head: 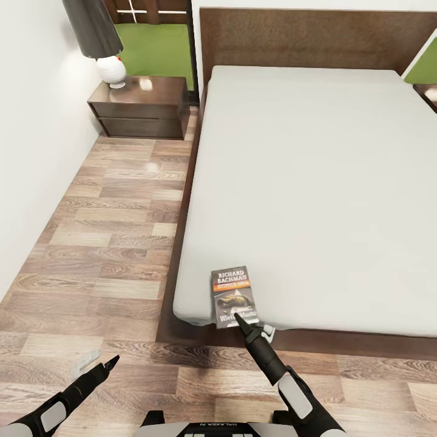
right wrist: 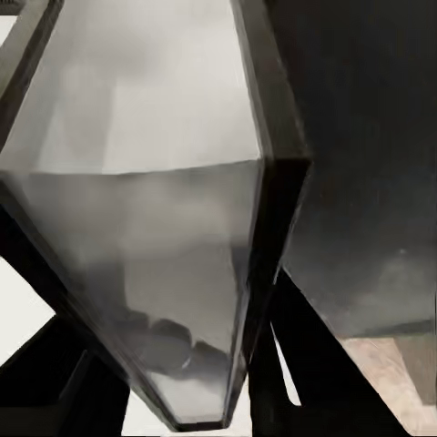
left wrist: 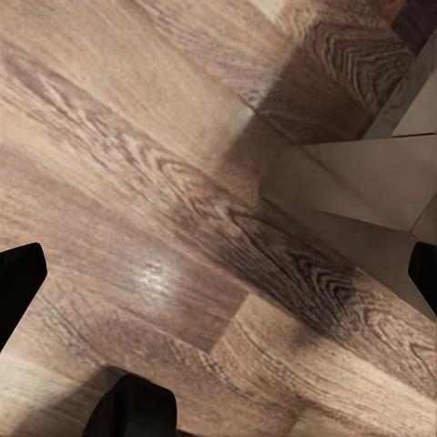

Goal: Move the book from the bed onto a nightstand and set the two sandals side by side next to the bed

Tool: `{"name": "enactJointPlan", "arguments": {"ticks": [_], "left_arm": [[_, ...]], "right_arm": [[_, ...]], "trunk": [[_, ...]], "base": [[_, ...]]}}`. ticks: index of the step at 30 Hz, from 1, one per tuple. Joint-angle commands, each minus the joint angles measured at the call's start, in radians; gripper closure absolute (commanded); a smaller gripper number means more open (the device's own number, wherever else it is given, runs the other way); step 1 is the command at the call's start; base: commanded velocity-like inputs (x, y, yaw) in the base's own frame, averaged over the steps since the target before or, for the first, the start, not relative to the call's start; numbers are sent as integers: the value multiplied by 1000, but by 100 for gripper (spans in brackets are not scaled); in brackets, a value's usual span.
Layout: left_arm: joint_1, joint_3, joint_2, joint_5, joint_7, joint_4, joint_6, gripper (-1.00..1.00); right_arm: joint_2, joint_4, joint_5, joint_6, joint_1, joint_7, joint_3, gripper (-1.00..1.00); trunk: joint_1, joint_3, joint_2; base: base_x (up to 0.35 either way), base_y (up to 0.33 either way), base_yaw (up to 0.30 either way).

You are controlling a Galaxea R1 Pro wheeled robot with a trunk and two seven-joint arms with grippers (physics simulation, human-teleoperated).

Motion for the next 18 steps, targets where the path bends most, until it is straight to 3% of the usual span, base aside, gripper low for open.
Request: {"name": "enactJointPlan", "arguments": {"ticks": [1, 7, 18], "left_arm": [[-1, -8, 0, 5, -3, 1, -5, -100], [-1, -8, 0, 6, -3, 1, -5, -100], [-1, -8, 0, 5, -3, 1, -4, -100]], "right_arm": [[0, 1, -11, 15, 0, 1, 0, 100], [0, 1, -11, 18, 0, 1, 0, 100], [0, 1, -11, 18, 0, 1, 0, 100]], "trunk": [[0, 0, 0], [0, 0, 0], [-42, 34, 77]], "base": [[0, 0, 0], [0, 0, 0], [0, 0, 0]]}}
